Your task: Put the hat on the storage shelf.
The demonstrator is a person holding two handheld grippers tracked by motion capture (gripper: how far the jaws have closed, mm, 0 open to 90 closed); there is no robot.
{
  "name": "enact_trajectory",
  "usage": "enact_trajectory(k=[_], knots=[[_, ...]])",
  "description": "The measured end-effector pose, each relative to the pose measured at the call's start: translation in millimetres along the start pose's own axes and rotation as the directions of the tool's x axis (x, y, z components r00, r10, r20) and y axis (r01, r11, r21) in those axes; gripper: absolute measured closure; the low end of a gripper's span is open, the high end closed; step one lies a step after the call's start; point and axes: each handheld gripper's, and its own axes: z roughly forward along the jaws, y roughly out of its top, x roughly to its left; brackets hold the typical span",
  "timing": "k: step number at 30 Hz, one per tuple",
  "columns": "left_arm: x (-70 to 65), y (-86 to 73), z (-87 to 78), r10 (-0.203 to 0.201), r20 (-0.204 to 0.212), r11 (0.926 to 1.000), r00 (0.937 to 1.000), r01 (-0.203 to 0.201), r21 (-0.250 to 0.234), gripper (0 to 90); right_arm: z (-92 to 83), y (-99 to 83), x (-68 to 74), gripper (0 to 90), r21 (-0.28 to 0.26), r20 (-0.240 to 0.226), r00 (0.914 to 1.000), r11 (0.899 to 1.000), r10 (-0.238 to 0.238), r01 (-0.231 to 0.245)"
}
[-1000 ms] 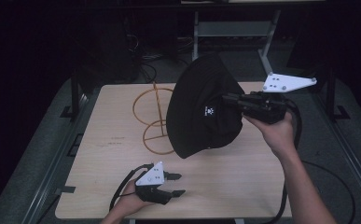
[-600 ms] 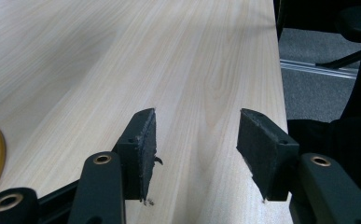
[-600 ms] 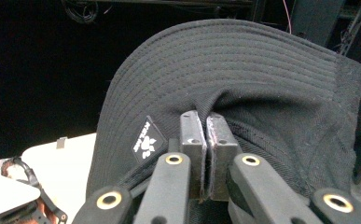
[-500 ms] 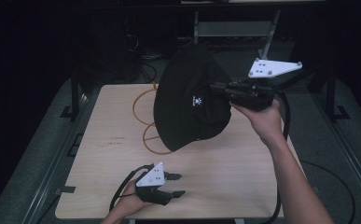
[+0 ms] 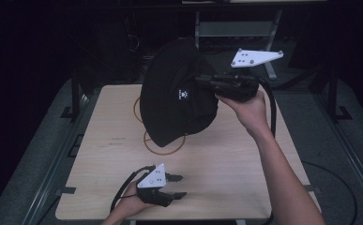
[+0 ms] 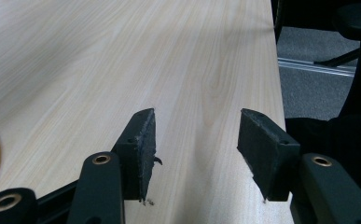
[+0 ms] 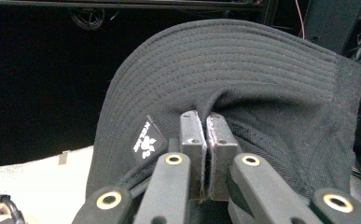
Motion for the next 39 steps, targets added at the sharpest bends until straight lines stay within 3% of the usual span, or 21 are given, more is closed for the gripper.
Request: enact_trajectory(k=[19,28,35,39], knots=[[-3.0,1.0,1.9,0.004,0.003,1.0000,1.0000,-0.004,-0.003,46.2,50.5,24.3,-3.2,87.5,0.035,-0.023,0.9995,0.999,-0.023,0.023],[-4.9,1.2,5.7,0.024,0.010,0.9996,0.9997,-0.024,0.018,46.3,81.5,38.1,-4.3,87.4,0.096,-0.045,0.9974,0.994,-0.056,0.060],[-5.4,1.8,5.9,0.031,0.012,0.9995,0.9995,-0.031,0.012,46.5,103.7,37.8,-6.4,87.4,0.123,-0.065,0.9975,0.992,-0.028,0.036],[-6.6,1.9,7.0,0.026,0.017,0.9996,0.9995,-0.026,0.013,46.5,125.9,32.4,-7.8,87.2,0.184,-0.068,0.9975,0.982,-0.017,0.029]])
